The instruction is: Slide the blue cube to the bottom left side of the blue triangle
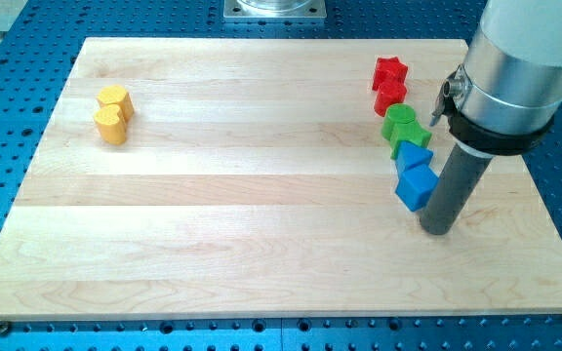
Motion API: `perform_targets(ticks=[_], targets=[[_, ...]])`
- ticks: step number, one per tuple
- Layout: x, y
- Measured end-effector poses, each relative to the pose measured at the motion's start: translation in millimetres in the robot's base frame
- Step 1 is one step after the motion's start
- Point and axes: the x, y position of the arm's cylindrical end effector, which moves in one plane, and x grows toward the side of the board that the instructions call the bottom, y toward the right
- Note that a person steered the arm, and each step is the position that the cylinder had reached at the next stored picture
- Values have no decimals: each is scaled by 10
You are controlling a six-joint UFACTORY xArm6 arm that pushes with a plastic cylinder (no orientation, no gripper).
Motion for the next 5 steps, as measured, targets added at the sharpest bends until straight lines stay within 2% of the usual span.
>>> perform_targets(ticks=[4, 5], targets=[[-167, -170], [-167, -423]])
